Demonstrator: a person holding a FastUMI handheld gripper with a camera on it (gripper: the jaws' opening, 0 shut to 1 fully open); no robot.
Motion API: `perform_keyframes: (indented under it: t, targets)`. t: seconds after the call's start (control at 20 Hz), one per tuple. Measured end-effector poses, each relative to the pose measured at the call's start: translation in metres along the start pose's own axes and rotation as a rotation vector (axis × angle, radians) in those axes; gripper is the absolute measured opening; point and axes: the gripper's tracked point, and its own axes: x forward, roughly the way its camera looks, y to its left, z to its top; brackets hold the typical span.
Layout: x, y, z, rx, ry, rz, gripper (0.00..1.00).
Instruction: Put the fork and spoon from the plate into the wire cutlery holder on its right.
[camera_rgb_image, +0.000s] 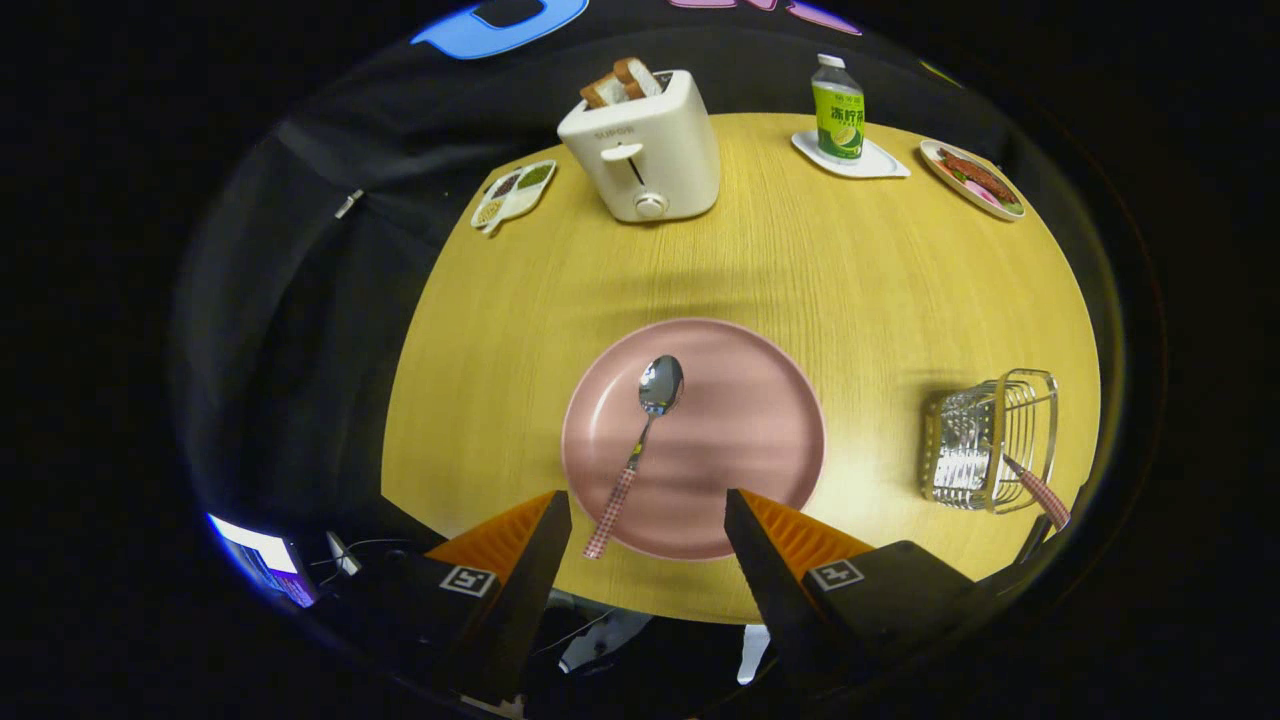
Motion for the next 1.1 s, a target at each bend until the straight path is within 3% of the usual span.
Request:
perform_keyframes:
  t: [0.25, 0.5, 0.65, 0.85, 0.9, 1.0, 1.1]
  targets:
    - [0.046, -0.003, -0.013, 0.076, 0.088, -0.039, 0.93]
    - [0.066, 0.000, -0.020, 0.132, 0.142, -0.050, 0.82]
    - [0.072, 0.009, -0.030, 0.138, 0.186, -0.040, 0.68]
    - [0.079, 0.009, -0.039, 0.138, 0.233, -0.050, 0.40]
    - [0.080, 0.006, -0.041, 0.139, 0.239, -0.065, 0.26]
    - [0.082, 0.002, -0.042, 0.146, 0.239, -0.054, 0.17]
    - [0.079, 0.000, -0.041, 0.143, 0.238, -0.032, 0.16]
